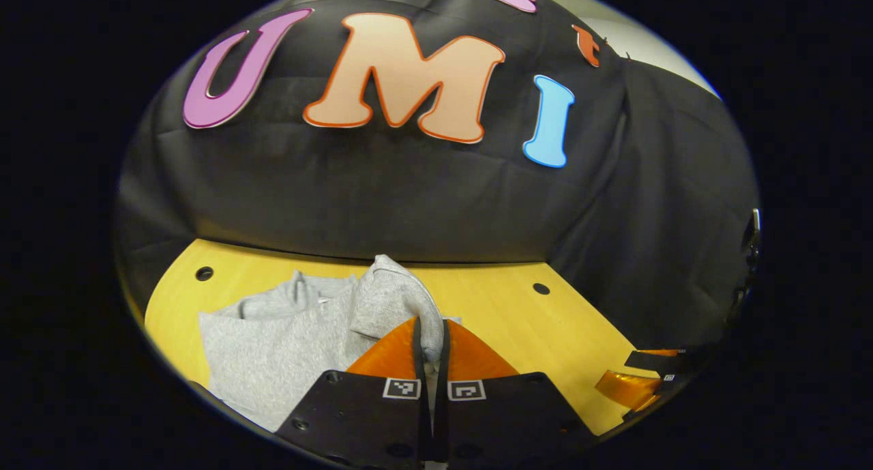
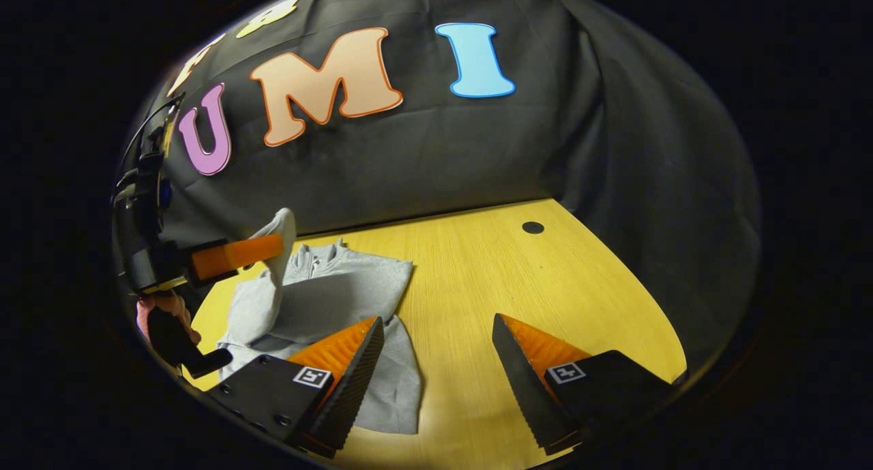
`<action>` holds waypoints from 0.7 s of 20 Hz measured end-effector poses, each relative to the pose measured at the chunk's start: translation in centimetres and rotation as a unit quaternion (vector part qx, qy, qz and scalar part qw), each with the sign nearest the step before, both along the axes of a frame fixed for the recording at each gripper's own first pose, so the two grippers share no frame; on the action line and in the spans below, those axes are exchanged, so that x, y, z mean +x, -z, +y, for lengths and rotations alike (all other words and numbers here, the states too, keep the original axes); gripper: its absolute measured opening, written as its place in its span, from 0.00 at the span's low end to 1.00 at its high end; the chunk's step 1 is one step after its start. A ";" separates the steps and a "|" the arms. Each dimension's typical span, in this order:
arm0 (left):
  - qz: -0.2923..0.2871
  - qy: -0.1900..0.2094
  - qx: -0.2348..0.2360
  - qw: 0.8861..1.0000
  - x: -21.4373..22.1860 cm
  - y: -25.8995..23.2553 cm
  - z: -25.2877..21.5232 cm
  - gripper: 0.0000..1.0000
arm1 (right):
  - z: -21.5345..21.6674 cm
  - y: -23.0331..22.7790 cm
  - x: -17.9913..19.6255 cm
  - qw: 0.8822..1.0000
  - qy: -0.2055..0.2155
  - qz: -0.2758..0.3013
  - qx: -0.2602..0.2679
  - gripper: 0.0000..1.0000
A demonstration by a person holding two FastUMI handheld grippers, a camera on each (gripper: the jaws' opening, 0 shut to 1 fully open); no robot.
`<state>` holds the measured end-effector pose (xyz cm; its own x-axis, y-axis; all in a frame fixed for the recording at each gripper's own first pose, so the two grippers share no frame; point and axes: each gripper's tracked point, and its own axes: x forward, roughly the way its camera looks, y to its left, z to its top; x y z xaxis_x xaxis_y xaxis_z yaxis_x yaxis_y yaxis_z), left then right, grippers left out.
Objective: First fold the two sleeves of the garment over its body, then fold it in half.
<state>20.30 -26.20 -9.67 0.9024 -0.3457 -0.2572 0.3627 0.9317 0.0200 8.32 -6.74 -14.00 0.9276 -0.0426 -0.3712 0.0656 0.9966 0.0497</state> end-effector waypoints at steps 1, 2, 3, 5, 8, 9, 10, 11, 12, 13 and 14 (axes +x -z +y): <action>0.001 -0.002 0.012 1.000 0.5 0.7 -0.6 0.00 | -0.3 0.2 0.0 1.000 0.001 0.002 0.002 0.96; -0.003 -0.002 0.023 1.000 1.3 1.1 -1.3 0.00 | -0.7 0.2 0.1 1.000 0.004 0.003 0.002 0.99; -0.005 0.000 0.030 1.000 2.0 1.7 -2.1 0.00 | -1.0 0.3 0.1 1.000 0.005 0.004 0.002 0.99; -0.003 0.001 0.041 0.999 3.4 3.1 -2.9 0.00 | -1.7 0.3 0.1 1.000 0.010 0.004 0.002 0.99; 0.014 -0.010 0.055 0.998 5.4 5.7 -2.9 0.01 | -2.6 0.2 0.3 1.000 0.014 0.005 0.006 0.99; 0.021 -0.015 0.055 0.998 6.1 6.7 -2.8 0.01 | -3.0 0.1 0.3 1.000 0.017 0.004 0.004 0.99; 0.031 -0.021 0.053 0.998 6.5 7.6 -2.6 0.01 | -3.4 0.1 0.4 1.000 0.019 0.004 0.003 0.96; 0.037 -0.025 0.049 0.998 6.9 8.4 -2.5 0.01 | -3.6 0.1 0.3 1.000 0.021 0.004 0.004 0.99; 0.042 -0.026 0.045 0.998 7.3 9.0 -2.5 0.01 | -3.9 0.3 0.3 1.000 0.023 0.006 0.004 0.99; 0.046 -0.024 0.041 0.998 7.5 9.5 -2.8 0.04 | -4.0 0.4 0.2 1.000 0.024 0.008 0.003 0.99; 0.051 -0.014 0.037 0.998 7.8 9.9 -3.2 0.10 | -4.1 0.6 0.2 1.000 0.024 0.010 0.001 0.99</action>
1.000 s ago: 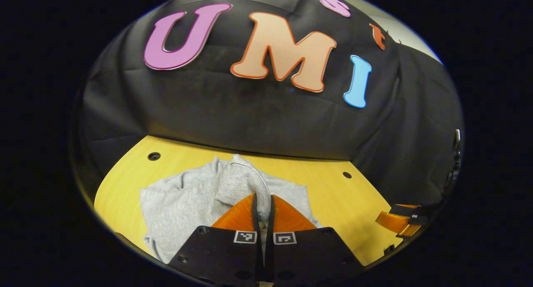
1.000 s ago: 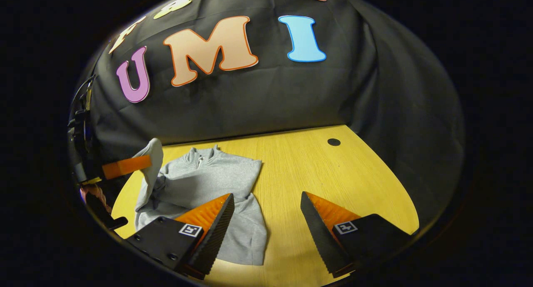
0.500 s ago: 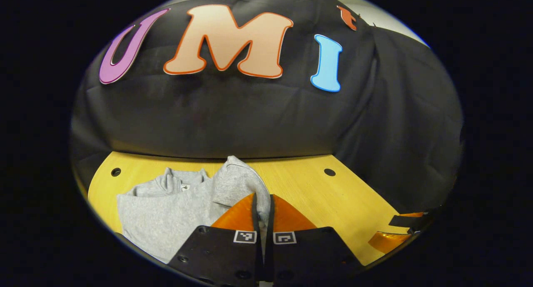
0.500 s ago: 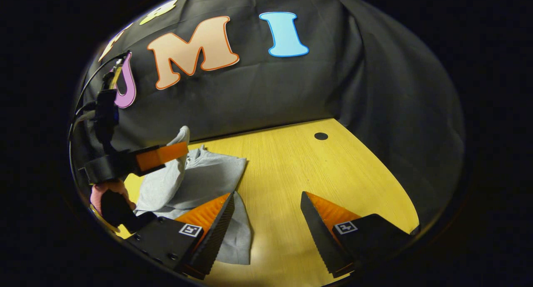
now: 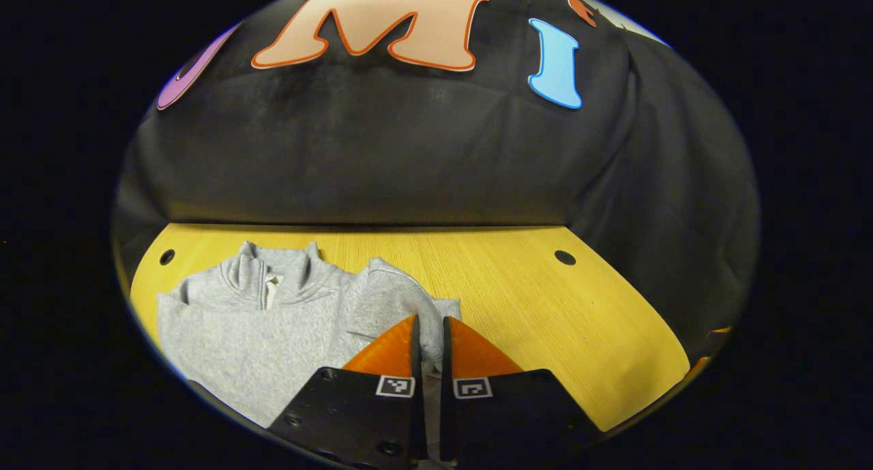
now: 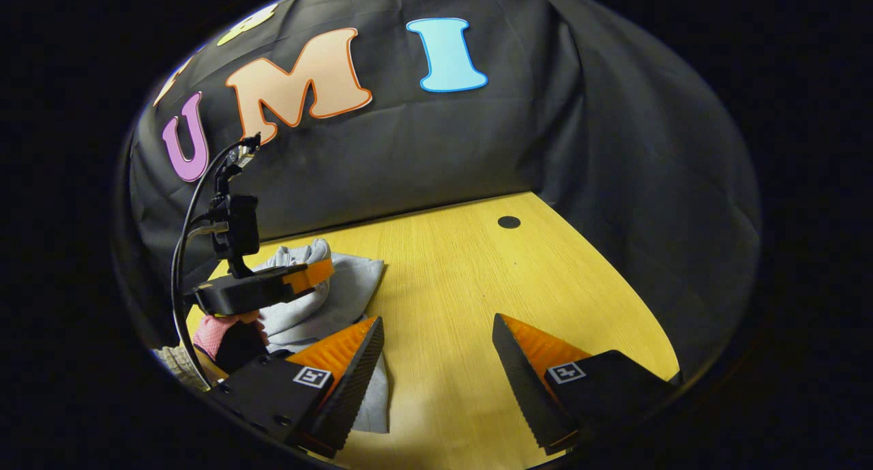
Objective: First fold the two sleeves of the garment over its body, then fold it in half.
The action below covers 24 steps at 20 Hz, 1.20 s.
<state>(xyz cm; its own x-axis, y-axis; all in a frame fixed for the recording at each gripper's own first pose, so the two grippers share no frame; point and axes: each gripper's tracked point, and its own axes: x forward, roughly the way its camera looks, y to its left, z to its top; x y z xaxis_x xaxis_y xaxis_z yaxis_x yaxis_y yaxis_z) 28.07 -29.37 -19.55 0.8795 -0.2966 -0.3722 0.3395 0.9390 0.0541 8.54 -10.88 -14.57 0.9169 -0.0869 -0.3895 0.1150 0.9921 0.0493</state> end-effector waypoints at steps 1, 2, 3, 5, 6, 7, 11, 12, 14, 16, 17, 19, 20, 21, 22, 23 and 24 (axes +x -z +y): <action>0.006 0.010 -0.004 1.000 -0.5 0.0 -0.3 0.22 | 0.0 0.2 -0.1 1.000 0.000 0.003 -0.002 0.99; 0.004 0.017 -0.013 1.000 -0.6 0.0 -0.6 0.41 | 0.0 0.4 0.0 1.000 -0.001 0.005 -0.003 0.99; -0.007 0.015 -0.022 1.000 -0.4 -0.7 -0.5 0.60 | 0.2 0.5 0.0 1.000 -0.002 0.006 -0.005 0.96; -0.027 0.000 -0.026 0.999 -0.5 -1.9 0.6 0.99 | 0.8 0.9 0.0 1.000 -0.008 0.008 -0.007 0.99; -0.032 -0.004 -0.025 0.999 -0.8 -2.6 1.3 0.99 | 1.3 0.8 0.0 1.000 -0.013 0.007 -0.007 0.96; -0.039 -0.008 -0.024 0.999 -0.9 -3.1 2.1 0.96 | 1.7 1.0 0.0 1.000 -0.017 0.007 -0.008 0.99; -0.069 -0.022 -0.018 0.997 -2.6 -6.4 6.8 0.95 | 3.5 1.8 0.0 0.999 -0.032 0.014 -0.015 0.96; -0.073 -0.032 -0.009 0.997 -3.4 -6.8 8.8 0.95 | 4.2 2.1 -0.2 0.999 -0.039 0.016 -0.015 0.99; -0.079 -0.055 0.005 0.995 -5.3 -7.4 13.2 0.95 | 5.4 2.8 -0.4 0.998 -0.053 0.019 -0.020 0.96; -0.078 -0.079 0.017 0.994 -7.8 -7.4 17.5 0.95 | 6.6 4.0 -1.0 0.997 -0.065 0.031 -0.022 0.99; -0.076 -0.094 0.026 0.992 -9.5 -7.1 19.9 0.95 | 7.4 4.9 -1.3 0.996 -0.073 0.039 -0.023 0.96; -0.070 -0.116 0.037 0.990 -12.2 -6.4 23.6 0.95 | 8.7 6.2 -2.0 0.995 -0.087 0.050 -0.023 0.96; -0.063 -0.128 0.042 0.989 -13.7 -5.9 25.3 0.95 | 9.4 7.0 -2.4 0.994 -0.093 0.056 -0.023 0.99; -0.054 -0.138 0.048 0.988 -15.2 -5.1 27.0 0.95 | 10.0 7.7 -2.8 0.993 -0.099 0.064 -0.023 0.96; -0.045 -0.150 0.052 0.986 -16.5 -4.3 28.4 0.95 | 10.6 8.6 -3.1 0.992 -0.104 0.070 -0.025 0.96; -0.033 -0.162 0.051 0.985 -17.9 -3.4 29.7 0.95 | 11.1 9.5 -3.3 0.991 -0.108 0.078 -0.026 0.99; -0.021 -0.171 0.046 0.984 -19.2 -2.4 30.5 0.95 | 11.7 10.3 -3.7 0.990 -0.112 0.085 -0.026 0.96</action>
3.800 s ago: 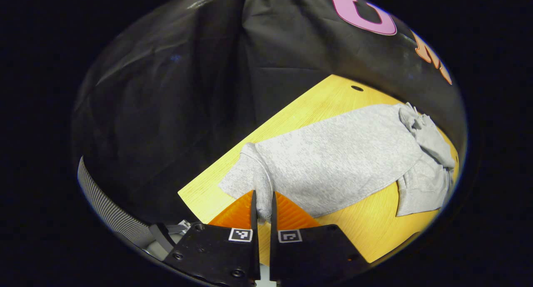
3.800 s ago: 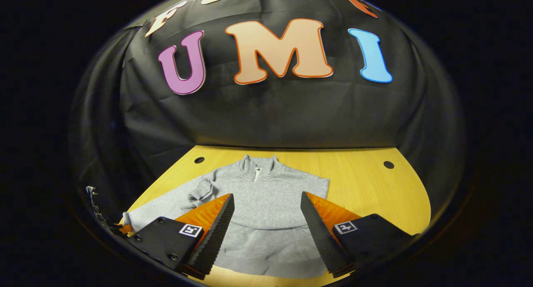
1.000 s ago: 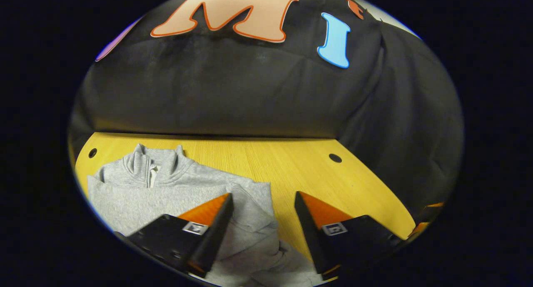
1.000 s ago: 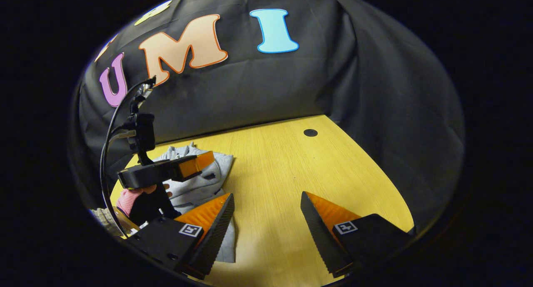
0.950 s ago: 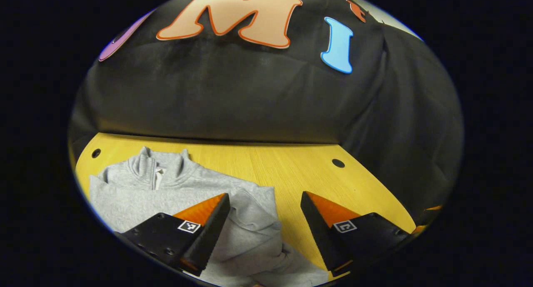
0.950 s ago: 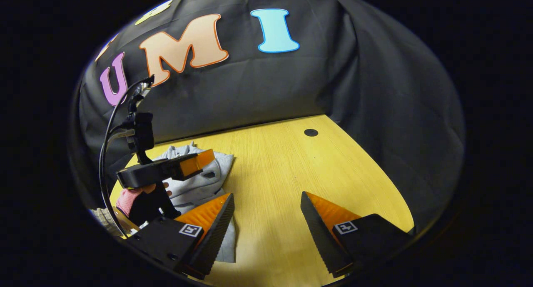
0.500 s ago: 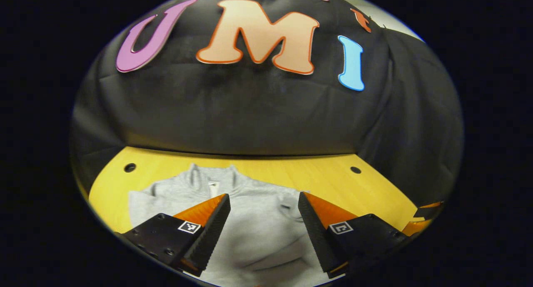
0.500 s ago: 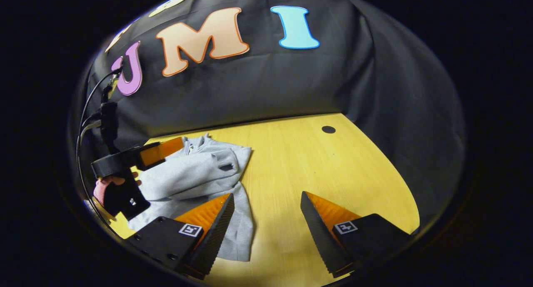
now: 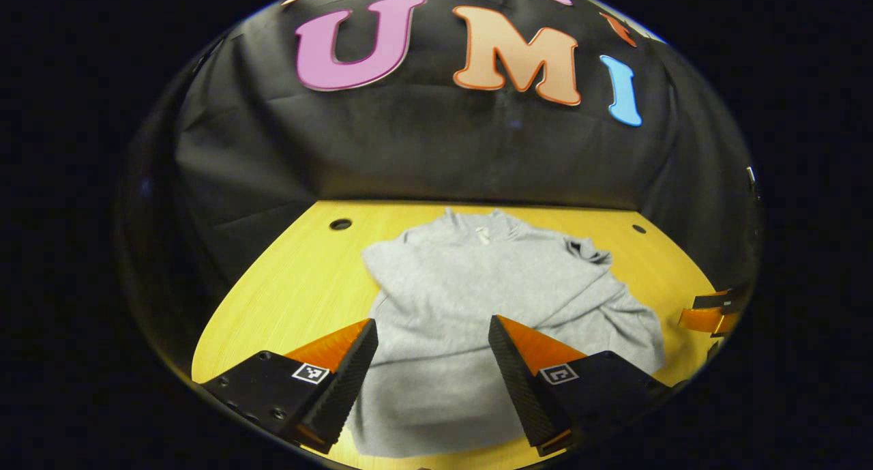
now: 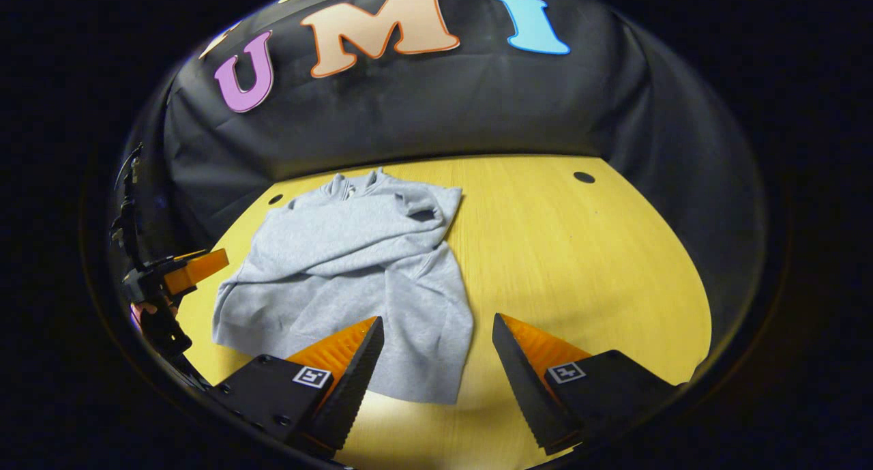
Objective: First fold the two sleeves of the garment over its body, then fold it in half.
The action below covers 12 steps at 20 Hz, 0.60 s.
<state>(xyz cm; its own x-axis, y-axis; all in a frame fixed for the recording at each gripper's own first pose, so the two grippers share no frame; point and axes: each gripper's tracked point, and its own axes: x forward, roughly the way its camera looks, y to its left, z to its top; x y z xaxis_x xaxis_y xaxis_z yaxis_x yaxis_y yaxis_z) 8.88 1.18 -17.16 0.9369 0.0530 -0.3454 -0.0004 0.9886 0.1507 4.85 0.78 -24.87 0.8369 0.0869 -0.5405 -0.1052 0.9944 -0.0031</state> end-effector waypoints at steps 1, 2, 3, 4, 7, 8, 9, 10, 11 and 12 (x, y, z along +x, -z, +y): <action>0.006 -0.011 -0.008 1.000 -1.2 0.8 0.8 0.96 | 0.6 0.8 -0.3 1.000 -0.003 0.007 0.002 0.96; 0.014 -0.018 -0.017 1.000 -2.3 1.7 1.3 0.95 | 1.1 1.7 -0.7 1.000 -0.007 0.015 0.001 0.96; 0.023 -0.023 -0.024 0.999 -3.3 2.7 1.5 0.95 | 1.5 2.5 -1.1 1.000 -0.010 0.023 -0.003 0.96; 0.032 -0.026 -0.030 0.999 -4.3 3.5 1.8 0.96 | 1.7 3.2 -1.5 0.999 -0.013 0.030 -0.008 0.96; 0.052 -0.027 -0.035 0.998 -6.4 6.0 2.5 0.96 | 1.7 5.2 -2.3 0.999 -0.013 0.042 -0.024 0.99; 0.059 -0.029 -0.037 0.997 -6.9 6.7 2.7 0.96 | 1.4 5.7 -2.5 0.998 -0.011 0.045 -0.032 0.99; 0.066 -0.031 -0.038 0.997 -7.3 7.4 2.8 0.96 | 1.3 6.2 -2.6 0.998 -0.009 0.048 -0.037 0.99; 0.070 -0.033 -0.038 0.996 -7.7 7.9 2.9 0.96 | 1.2 6.5 -2.7 0.998 -0.007 0.050 -0.039 0.96; 0.072 -0.033 -0.037 0.996 -7.9 8.2 3.0 0.96 | 1.2 6.9 -2.9 0.998 -0.004 0.054 -0.038 0.96; 0.073 -0.032 -0.034 0.996 -7.9 8.5 3.0 0.96 | 1.3 7.2 -3.0 0.998 -0.002 0.055 -0.038 0.96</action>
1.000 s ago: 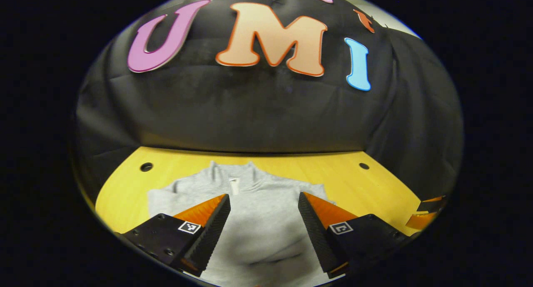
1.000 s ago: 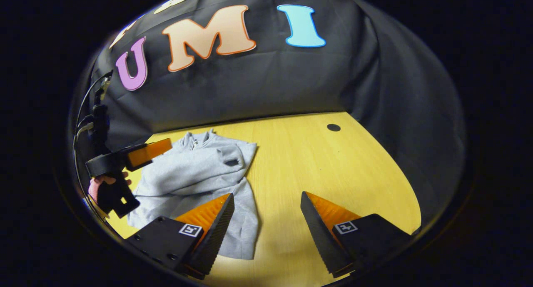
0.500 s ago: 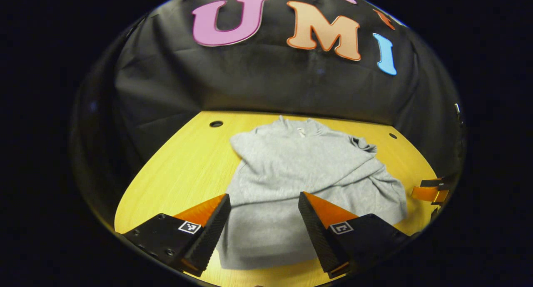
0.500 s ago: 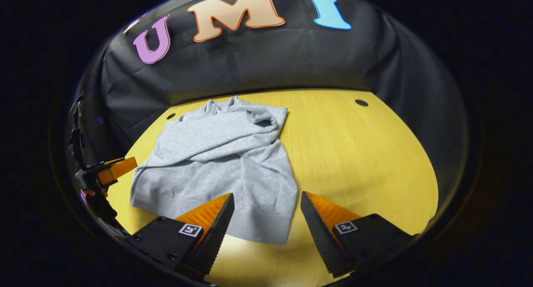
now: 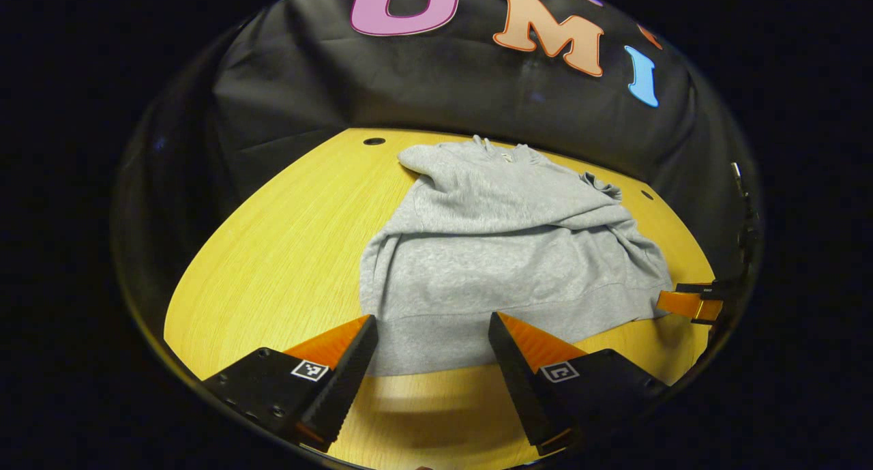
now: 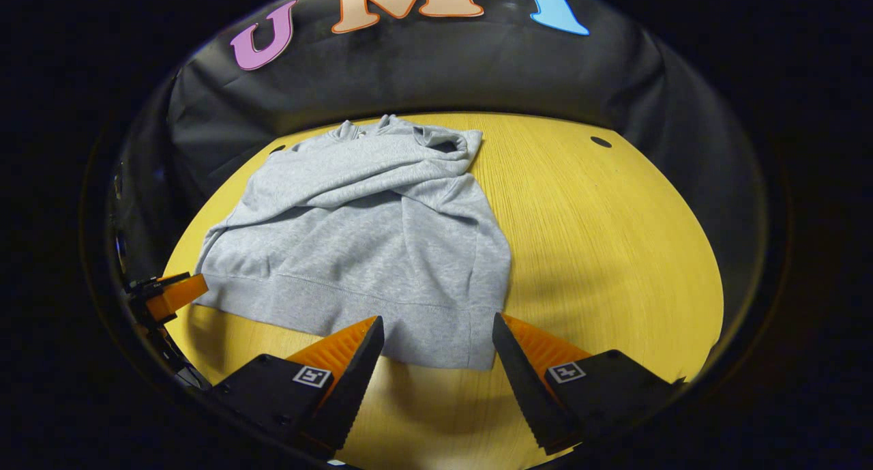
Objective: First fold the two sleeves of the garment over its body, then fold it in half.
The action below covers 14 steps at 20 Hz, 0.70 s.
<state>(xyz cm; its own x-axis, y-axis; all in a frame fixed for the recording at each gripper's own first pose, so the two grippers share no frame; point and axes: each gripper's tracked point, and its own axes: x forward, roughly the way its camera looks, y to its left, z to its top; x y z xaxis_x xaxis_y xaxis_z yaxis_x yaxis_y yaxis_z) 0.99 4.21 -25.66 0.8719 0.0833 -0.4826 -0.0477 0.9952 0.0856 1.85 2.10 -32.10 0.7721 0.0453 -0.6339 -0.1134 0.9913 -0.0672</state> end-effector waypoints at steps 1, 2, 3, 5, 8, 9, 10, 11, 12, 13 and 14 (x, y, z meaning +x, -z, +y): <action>0.001 0.000 0.003 1.000 -0.1 0.3 0.1 0.96 | 0.0 0.2 0.0 1.000 0.000 -0.001 -0.004 0.96; 0.000 0.002 0.003 1.000 0.1 0.4 0.1 0.96 | 0.0 0.2 0.2 1.000 -0.001 -0.005 -0.013 0.99; 0.003 0.001 0.004 1.000 0.2 0.8 0.1 0.96 | 0.1 0.4 0.2 1.000 -0.002 -0.008 -0.022 0.96; 0.008 -0.011 0.022 1.000 0.2 1.6 0.9 0.96 | 0.2 0.4 0.1 0.999 -0.004 -0.014 -0.030 0.96; -0.007 -0.005 0.037 0.999 0.1 1.4 0.6 0.94 | 0.1 0.3 0.0 1.000 0.000 -0.018 -0.021 0.99; -0.011 -0.007 0.033 0.999 0.1 1.5 0.6 0.95 | 0.1 0.4 0.1 1.000 -0.001 -0.021 -0.022 0.99; -0.018 -0.008 0.030 0.999 0.1 1.5 0.7 0.97 | 0.1 0.5 0.1 0.999 -0.001 -0.022 -0.023 0.99; -0.024 -0.007 0.031 0.999 0.0 1.5 0.6 0.91 | 0.1 0.5 0.1 1.000 0.001 -0.021 -0.021 0.96; -0.023 -0.002 0.033 0.999 0.0 1.7 0.6 0.90 | 0.1 0.5 0.0 1.000 0.001 -0.020 -0.018 0.98; -0.023 0.004 0.033 0.999 0.0 1.7 0.3 0.86 | 0.2 0.5 -0.1 1.000 0.000 -0.018 -0.018 0.95; -0.022 0.009 0.030 0.999 0.1 1.7 0.0 0.82 | 0.4 0.6 -0.2 1.000 -0.005 -0.018 -0.017 0.84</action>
